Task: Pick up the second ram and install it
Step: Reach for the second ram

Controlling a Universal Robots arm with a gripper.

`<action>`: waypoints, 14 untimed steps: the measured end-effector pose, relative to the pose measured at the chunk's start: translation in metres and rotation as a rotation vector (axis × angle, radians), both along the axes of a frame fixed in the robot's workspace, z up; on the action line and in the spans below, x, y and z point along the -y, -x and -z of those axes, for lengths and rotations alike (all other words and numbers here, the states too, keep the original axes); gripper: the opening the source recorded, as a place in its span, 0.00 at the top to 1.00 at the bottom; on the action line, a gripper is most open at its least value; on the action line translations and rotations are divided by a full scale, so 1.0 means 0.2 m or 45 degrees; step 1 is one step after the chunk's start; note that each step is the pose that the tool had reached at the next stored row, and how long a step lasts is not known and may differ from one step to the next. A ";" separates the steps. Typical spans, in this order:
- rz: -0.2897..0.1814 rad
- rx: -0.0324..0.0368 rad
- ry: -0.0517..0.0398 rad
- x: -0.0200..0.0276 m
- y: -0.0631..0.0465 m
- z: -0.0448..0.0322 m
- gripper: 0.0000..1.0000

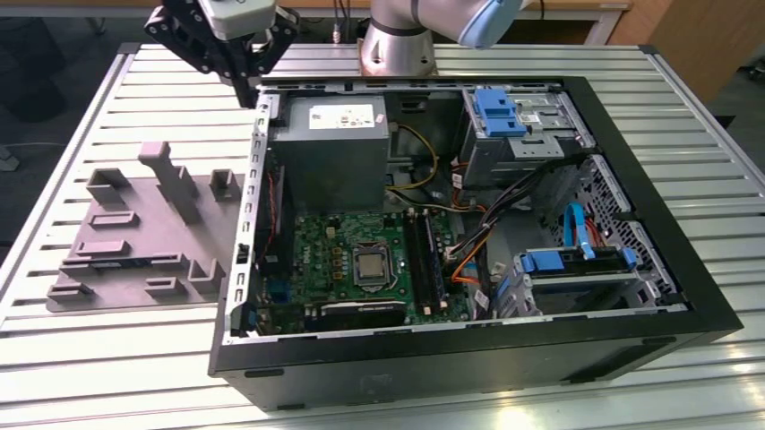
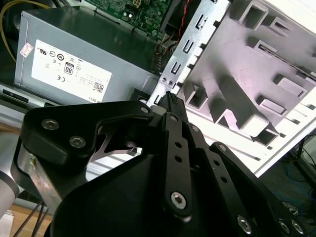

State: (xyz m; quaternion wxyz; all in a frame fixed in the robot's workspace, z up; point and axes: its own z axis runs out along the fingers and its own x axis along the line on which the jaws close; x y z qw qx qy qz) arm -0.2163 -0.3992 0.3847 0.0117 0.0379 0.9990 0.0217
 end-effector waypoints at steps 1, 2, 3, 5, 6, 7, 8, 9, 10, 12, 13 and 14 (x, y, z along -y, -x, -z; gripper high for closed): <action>0.000 0.0000 0.000 0.000 0.00 0.000 0.89; 0.000 -0.0001 0.000 0.000 0.00 0.000 0.89; 0.000 -0.0001 0.000 0.000 0.00 0.000 0.89; 0.000 -0.0001 0.000 0.000 0.01 0.001 0.89; 0.000 -0.0002 0.000 0.000 0.01 0.001 0.89; 0.000 -0.0002 0.000 0.000 0.01 0.001 0.89; 0.000 -0.0002 0.000 0.000 0.01 0.001 0.89; 0.000 -0.0002 0.000 0.000 0.02 0.001 0.89; 0.000 -0.0002 0.000 0.000 0.02 0.002 0.89; 0.000 -0.0003 0.000 0.000 0.02 0.002 0.89; 0.000 -0.0003 0.000 0.000 0.02 0.002 0.89; 0.000 -0.0003 0.000 0.000 0.02 0.002 0.89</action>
